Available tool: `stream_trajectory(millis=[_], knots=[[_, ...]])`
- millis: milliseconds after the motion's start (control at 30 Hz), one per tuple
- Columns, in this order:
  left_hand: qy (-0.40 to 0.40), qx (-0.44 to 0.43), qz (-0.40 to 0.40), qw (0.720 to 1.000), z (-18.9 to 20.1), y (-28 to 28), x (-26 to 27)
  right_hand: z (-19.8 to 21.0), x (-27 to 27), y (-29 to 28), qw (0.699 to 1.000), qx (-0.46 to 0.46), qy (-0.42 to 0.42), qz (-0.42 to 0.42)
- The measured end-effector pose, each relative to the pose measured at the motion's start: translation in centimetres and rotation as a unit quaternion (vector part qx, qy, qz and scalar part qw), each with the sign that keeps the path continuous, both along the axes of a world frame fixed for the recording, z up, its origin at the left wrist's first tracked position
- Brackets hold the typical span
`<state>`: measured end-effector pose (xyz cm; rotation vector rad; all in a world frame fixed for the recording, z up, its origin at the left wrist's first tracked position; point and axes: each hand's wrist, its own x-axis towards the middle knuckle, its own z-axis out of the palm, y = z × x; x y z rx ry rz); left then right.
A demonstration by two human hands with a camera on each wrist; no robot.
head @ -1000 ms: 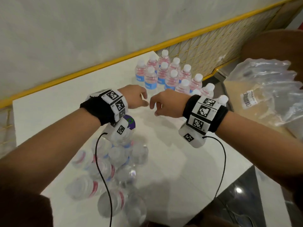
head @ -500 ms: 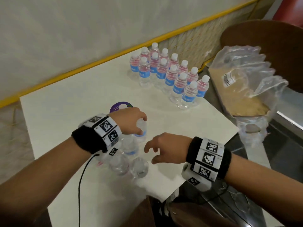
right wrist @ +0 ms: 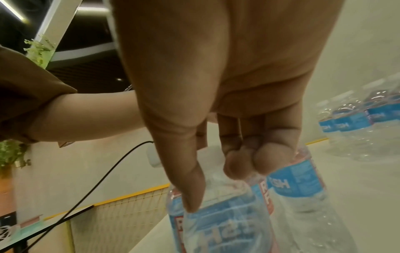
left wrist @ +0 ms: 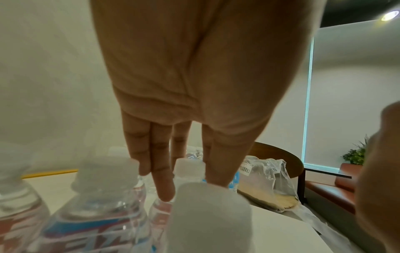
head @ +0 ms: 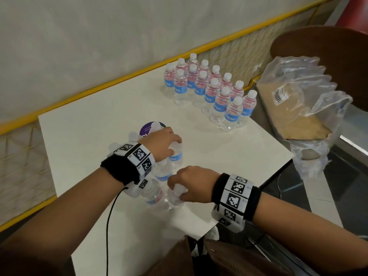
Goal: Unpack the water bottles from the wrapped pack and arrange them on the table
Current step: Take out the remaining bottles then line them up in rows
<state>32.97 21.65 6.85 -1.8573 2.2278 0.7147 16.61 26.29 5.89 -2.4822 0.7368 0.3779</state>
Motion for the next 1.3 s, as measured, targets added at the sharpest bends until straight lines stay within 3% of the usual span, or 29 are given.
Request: stream_trajectory(millis=[200, 433, 600, 900, 1000, 1167, 1300], knots=[[-0.084, 0.035, -0.051, 0.995, 1.7, -2.2, -1.7, 0.3, -2.5, -2.7, 0.996, -0.031, 0.050, -0.071], [-0.053, 0.084, -0.065, 0.993, 2.7, -6.9, -3.2, 0.3, -4.8, -8.6, 0.976, -0.065, 0.037, -0.203], [-0.021, 0.080, -0.020, 0.996, 2.8, -11.2, -2.9, -0.6, -4.6, -13.1, 0.946, -0.080, -0.031, -0.312], [0.008, -0.027, 0.068, 0.997, 1.0, -17.2, -1.8, -2.5, -3.0, -18.8, 0.882, -0.077, -0.130, -0.447], [0.018, -0.061, 0.056, 0.996, -0.3, -18.1, -1.3, -3.1, -2.1, -19.7, 0.869, -0.064, -0.153, -0.467], [0.013, 0.000, 0.053, 0.999, -1.7, -18.9, -0.2, -4.1, -1.1, -20.5, 0.831, -0.006, -0.218, -0.512], [-0.010, 0.001, 0.022, 1.000, -1.6, -20.0, 0.1, -4.3, -0.7, -21.4, 0.832, 0.016, -0.240, -0.500]])
